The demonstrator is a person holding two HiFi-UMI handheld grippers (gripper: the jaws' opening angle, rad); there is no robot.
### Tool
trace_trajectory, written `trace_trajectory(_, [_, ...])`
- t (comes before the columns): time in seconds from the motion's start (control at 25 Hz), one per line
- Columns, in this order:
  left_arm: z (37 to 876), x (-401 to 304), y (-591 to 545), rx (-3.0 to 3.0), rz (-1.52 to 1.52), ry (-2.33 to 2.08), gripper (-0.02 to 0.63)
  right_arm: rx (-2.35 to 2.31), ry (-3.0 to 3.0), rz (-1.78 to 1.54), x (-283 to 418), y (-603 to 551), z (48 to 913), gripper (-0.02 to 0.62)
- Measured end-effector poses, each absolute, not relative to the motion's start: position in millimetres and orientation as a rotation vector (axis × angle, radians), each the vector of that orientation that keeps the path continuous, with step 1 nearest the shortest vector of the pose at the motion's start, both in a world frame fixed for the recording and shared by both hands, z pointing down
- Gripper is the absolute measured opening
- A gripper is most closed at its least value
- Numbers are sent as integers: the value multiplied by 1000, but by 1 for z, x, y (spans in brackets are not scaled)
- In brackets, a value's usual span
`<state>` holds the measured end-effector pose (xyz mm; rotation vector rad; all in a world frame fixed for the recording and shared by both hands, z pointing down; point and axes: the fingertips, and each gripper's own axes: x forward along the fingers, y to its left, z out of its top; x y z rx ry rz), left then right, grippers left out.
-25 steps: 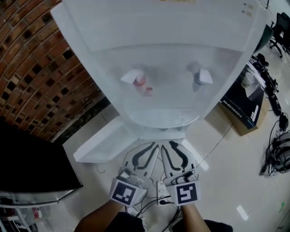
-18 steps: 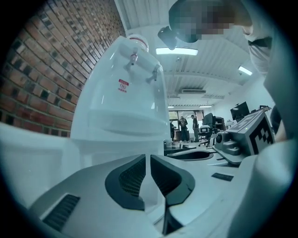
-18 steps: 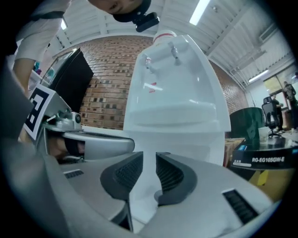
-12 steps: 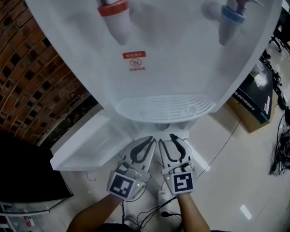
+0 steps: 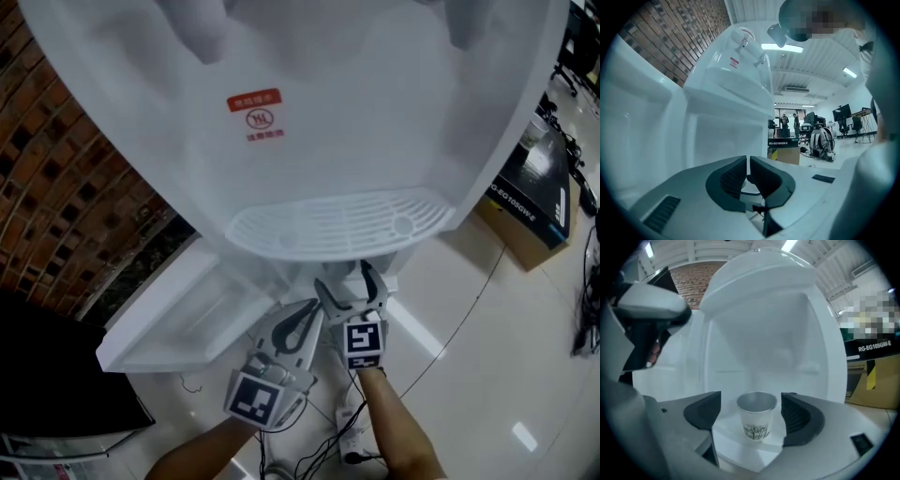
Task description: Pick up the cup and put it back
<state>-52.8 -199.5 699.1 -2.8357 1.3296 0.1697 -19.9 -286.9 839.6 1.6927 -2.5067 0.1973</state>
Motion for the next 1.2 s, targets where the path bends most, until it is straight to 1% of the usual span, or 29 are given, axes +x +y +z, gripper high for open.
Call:
trace_trajectory(0.32, [712,-64,-201,-2843,120,1352,6,1670,-2462,245,-28,-322,871,411])
trace_trajectory(0.36, [712,-65,-202,-2842,118,1356,6,1666,-2456,240,-28,-324,873,402])
trace_trajectory(0.4, [713,-65,-202,-2840,115,1357,6,1661,-2451,232,-28,-325,874,347])
trace_trajectory(0.52, [716,-66,-204,-2836,97,1358,6,1653,-2449,207,-27,-324,870,345])
trace_trajectory(0.68, [716,-66,-205,-2832,100,1372,6,1668,-2474,196,-27,-307,848,344])
trace_trajectory(1.0, [705,-68,-207,-2790,103,1403,6,1718,-2488,156,-16,-246,776,344])
trace_trajectory(1.2, [693,-70,-208,-2754,146,1433,6,1709,-2449,56,-6,-215,729,344])
